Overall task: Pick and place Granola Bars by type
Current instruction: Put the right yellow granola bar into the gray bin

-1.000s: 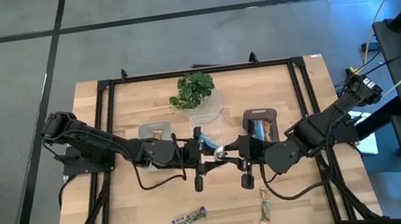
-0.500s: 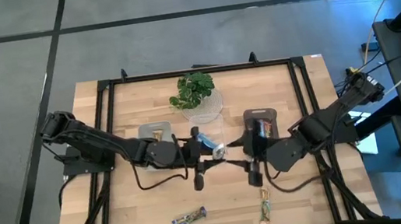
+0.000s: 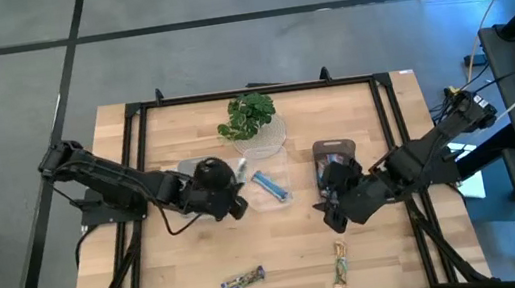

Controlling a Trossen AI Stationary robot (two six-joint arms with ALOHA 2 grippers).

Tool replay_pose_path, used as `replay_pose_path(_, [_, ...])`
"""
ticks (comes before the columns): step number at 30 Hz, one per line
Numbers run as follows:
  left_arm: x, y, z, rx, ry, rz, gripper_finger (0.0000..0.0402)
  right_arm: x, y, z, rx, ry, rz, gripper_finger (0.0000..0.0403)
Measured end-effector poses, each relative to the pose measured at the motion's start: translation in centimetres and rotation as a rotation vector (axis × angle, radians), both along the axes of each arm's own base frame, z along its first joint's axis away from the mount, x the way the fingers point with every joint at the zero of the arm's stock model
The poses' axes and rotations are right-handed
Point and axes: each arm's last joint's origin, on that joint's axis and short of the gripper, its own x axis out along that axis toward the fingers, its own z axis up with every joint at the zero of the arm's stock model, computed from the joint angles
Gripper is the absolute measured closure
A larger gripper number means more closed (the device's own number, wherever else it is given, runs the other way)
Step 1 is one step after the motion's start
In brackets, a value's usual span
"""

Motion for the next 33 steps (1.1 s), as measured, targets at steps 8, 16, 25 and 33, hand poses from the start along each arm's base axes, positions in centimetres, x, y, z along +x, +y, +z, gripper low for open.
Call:
replay_pose_path(8, [-1.4,0.7,-2.4,-0.103,0.184,0.221,0.0314,-0.5,0.1,-3.3,0.171,0.142,-0.117,0.0134])
replay_pose_path(16, [-1.1,1.3,-4.9,-0.16,0.372,0.294,0.0314,-0.8,0.2,-4.7,0.224,0.202,-0.152,0.0134])
replay_pose_path(25, [-0.8,2.6,-7.3,-0.215,0.567,0.404,0.0314,-0.8,0.2,-4.6,0.237,0.198,-0.164,0.0134])
replay_pose_path(33, [-0.2,3.7,-8.8,-0.218,0.632,0.439,0.0314,-0.7,0.2,-4.6,0.239,0.196,-0.164,0.0134])
